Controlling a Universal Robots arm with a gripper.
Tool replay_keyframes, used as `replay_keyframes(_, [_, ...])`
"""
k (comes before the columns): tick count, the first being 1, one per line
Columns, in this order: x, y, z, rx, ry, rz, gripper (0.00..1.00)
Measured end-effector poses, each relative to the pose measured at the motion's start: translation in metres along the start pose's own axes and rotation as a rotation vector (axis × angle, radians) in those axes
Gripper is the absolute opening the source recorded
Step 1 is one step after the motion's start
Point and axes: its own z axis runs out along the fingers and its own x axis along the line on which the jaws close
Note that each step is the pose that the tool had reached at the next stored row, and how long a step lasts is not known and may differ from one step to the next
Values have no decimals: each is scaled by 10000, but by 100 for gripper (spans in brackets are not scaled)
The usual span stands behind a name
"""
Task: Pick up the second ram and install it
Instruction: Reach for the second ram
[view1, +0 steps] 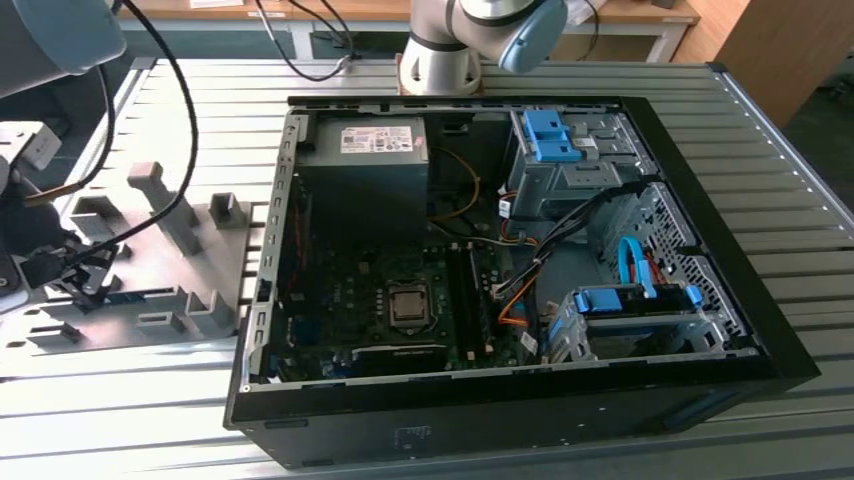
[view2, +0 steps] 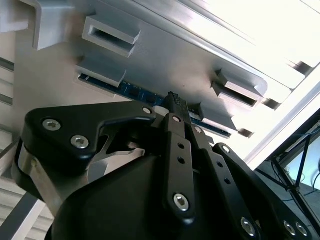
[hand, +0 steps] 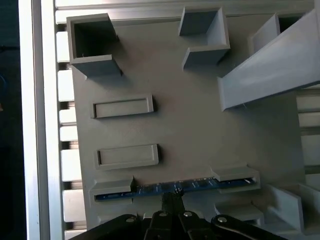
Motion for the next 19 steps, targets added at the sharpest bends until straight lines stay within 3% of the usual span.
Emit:
replay_keyframes(5, [0, 10, -2, 4, -2, 0, 10])
replay_keyframes(11, [2, 99, 1, 154, -13, -4, 10])
replay_keyframes(19, [0, 104, 2, 159, -13, -5, 10])
